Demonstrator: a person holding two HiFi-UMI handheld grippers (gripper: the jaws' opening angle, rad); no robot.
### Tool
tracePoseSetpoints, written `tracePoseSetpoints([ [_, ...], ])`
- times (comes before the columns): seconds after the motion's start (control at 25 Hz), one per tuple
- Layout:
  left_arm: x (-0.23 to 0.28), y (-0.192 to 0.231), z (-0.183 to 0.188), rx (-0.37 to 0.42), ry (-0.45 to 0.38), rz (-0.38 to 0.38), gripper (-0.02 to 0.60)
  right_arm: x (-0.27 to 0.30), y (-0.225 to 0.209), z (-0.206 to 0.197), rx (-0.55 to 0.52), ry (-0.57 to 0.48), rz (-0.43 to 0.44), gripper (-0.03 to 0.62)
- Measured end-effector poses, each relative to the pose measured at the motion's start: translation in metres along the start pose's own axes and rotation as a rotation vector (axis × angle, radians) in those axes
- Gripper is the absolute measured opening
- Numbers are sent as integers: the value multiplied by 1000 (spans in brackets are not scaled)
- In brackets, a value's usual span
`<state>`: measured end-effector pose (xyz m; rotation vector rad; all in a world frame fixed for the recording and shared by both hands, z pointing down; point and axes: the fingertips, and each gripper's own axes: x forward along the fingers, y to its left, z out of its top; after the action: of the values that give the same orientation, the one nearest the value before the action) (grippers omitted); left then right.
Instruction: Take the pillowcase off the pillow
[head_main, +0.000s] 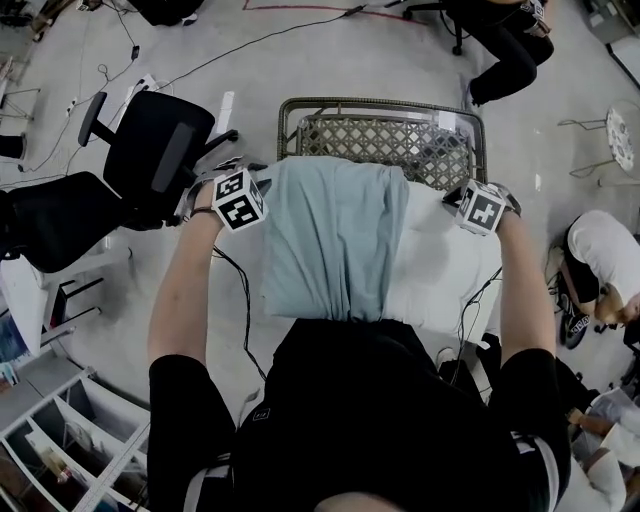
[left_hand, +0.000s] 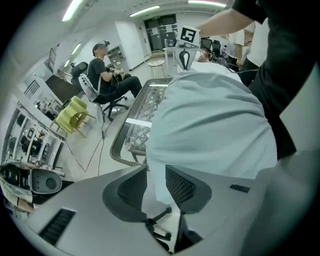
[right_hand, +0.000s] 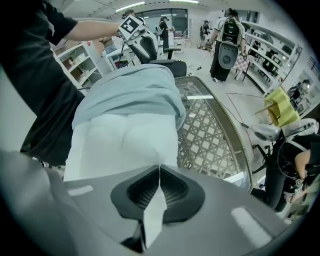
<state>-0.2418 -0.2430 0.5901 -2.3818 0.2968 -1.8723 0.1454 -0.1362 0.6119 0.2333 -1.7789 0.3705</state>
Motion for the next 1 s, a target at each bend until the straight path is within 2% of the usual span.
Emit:
tracePoseSetpoints([
  [0.04, 6, 2, 9, 34, 11, -6, 112, 2, -3, 0, 9, 7, 13, 23],
  [0.12, 22, 3, 12, 135, 93, -29, 154, 1, -9, 2, 23, 26, 26, 63],
  [0.2, 40, 0, 8, 223, 173, -66, 206, -1, -14, 5, 19, 20, 43, 143],
  [0.24, 48, -1, 9, 241, 185, -86, 215, 0, -15, 6, 15, 11, 61, 178],
  [0.4, 70, -3, 14, 263, 168, -154, 222, 1, -24, 15, 18, -35, 170, 282],
  [0.48, 77, -2, 13, 274, 169, -182, 222, -4, -25, 29, 44, -111, 260, 347],
  [0.56, 81, -4, 11, 269, 173, -212, 222, 1, -16, 43, 64, -150, 354, 373],
  [0.64, 85, -6, 7, 267, 191, -241, 219, 31, 2, 43, 36, -66, 427, 439],
  [0.68, 86, -7, 5, 273, 208, -250, 189, 48, 12, 41, 12, -10, 458, 453],
  [0.76, 89, -8, -2, 298, 246, -242, 75, 72, 27, 41, -37, 66, 495, 446],
  [0.8, 89, -8, -6, 306, 260, -228, 18, 74, 30, 41, -58, 87, 502, 412],
  [0.92, 83, -1, -20, 304, 279, -161, 8, 61, 25, 40, -81, 77, 515, 287],
  [1.0, 74, 9, -30, 297, 289, -113, 8, 48, 20, 39, -52, 39, 515, 259],
])
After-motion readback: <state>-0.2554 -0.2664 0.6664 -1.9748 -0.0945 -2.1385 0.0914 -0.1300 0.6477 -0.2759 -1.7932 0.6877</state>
